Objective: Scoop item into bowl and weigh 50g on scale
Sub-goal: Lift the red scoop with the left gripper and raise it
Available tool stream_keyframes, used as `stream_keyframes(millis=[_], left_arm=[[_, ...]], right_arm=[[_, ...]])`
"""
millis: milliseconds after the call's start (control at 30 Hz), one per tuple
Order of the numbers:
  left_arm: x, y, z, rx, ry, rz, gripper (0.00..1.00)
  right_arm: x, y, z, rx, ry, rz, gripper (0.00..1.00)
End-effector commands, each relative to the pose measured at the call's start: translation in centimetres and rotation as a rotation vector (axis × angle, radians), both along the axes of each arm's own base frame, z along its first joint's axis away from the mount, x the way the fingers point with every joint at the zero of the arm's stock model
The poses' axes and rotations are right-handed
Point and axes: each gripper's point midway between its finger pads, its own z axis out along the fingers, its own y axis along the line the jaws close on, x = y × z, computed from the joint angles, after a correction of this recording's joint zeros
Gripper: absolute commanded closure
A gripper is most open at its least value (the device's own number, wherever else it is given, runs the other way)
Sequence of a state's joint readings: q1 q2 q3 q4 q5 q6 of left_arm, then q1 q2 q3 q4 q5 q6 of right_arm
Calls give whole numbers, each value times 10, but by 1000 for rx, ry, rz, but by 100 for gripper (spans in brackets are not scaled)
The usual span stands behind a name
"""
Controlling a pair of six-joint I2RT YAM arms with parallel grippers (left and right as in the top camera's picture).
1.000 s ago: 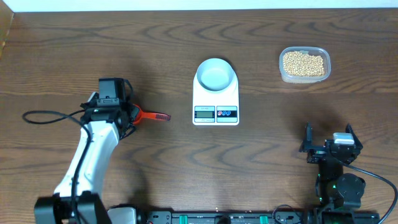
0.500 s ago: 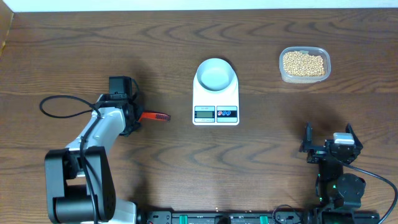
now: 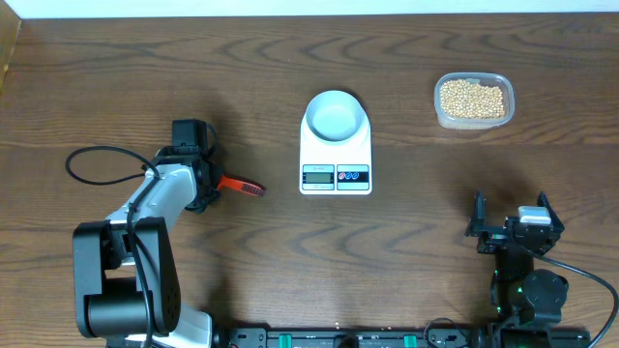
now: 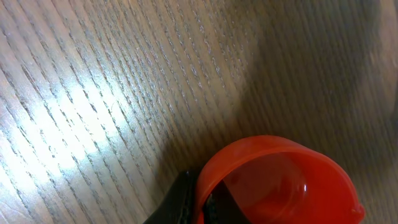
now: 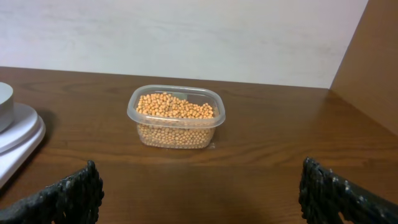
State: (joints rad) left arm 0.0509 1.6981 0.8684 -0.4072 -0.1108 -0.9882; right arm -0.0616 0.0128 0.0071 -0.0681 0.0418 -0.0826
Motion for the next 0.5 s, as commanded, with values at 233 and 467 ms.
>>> stream_keyframes(millis=[233, 467], left_arm=[[20, -10, 5, -43, -61, -102, 93], [28, -8, 16, -27, -110, -102, 93]], right_arm=[[0, -2, -1, 14, 1, -12, 1], [0, -2, -1, 14, 1, -12, 1]])
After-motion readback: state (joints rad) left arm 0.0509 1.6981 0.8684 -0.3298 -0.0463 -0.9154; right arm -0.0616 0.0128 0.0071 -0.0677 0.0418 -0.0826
